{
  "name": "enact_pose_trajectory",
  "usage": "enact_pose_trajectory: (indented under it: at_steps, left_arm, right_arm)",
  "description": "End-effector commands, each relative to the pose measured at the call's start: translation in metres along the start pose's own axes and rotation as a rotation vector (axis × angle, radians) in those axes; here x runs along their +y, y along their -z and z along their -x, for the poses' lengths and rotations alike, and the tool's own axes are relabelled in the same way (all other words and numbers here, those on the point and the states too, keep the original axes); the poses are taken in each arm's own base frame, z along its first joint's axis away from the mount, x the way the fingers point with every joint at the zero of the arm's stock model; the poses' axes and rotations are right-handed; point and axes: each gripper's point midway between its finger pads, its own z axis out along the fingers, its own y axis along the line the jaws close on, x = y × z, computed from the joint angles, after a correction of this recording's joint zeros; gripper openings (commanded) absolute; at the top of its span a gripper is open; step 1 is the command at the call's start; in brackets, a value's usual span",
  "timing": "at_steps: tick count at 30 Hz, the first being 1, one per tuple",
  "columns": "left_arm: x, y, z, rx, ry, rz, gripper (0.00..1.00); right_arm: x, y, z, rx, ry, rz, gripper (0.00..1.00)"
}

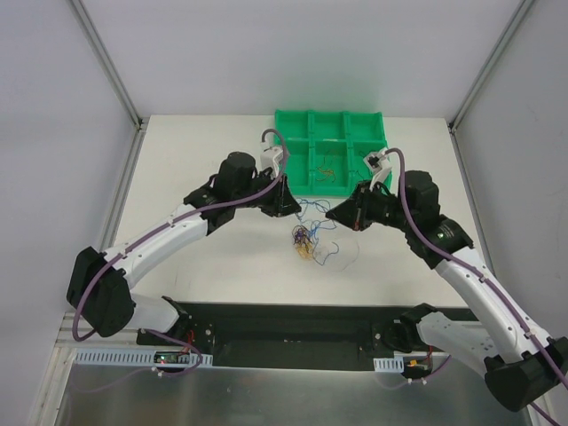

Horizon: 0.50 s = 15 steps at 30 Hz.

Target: Untangle the cables

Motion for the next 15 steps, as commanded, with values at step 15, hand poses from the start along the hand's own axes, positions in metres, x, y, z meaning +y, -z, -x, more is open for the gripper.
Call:
enact_pose_trajectory:
  at_steps: [15]
  left_arm:
    - [0.082, 0.130, 0.018, -0.183, -0.174, 0.743, 0.00]
  right_arm:
    - [-0.068, 0.057, 0.023, -0.142, 0.191, -0.598, 0.00]
